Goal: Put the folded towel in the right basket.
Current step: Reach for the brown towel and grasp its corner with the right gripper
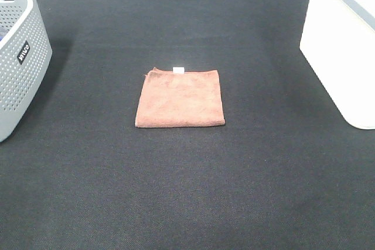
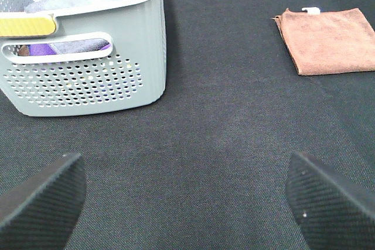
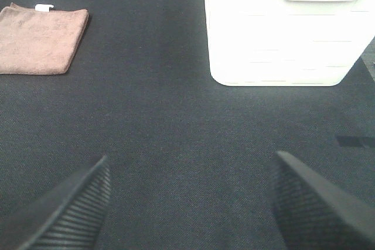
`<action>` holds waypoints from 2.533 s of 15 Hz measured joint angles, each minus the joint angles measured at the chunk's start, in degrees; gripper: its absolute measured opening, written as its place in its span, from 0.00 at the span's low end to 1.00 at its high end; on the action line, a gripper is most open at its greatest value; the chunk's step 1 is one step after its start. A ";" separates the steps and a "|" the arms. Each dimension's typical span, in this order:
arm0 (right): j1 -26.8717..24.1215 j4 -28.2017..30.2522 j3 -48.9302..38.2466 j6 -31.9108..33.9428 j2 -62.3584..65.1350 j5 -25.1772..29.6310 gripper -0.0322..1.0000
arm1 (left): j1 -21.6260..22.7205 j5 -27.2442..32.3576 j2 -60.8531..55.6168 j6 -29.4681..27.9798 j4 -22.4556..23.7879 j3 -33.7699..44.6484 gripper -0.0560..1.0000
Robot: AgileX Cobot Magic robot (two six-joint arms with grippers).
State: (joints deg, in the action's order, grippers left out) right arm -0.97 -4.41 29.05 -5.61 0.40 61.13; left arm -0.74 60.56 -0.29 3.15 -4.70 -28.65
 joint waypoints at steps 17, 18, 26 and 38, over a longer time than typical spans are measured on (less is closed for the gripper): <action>0.00 0.00 0.00 0.00 0.00 0.00 0.72 | 0.00 0.00 0.00 0.00 0.00 0.00 0.88; 0.00 0.00 0.00 0.00 0.00 0.00 0.72 | 0.00 0.00 0.00 0.00 0.00 0.00 0.88; 0.00 0.00 0.00 0.00 0.00 0.00 0.72 | 0.00 0.00 0.00 0.00 0.00 0.00 0.88; 0.00 0.00 5.16 0.11 -14.09 -7.39 0.72 | 0.00 0.00 0.00 0.00 0.00 0.00 0.88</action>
State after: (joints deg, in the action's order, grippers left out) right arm -0.97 -4.41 34.21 -5.50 -13.69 53.74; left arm -0.74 60.56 -0.29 3.15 -4.70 -28.65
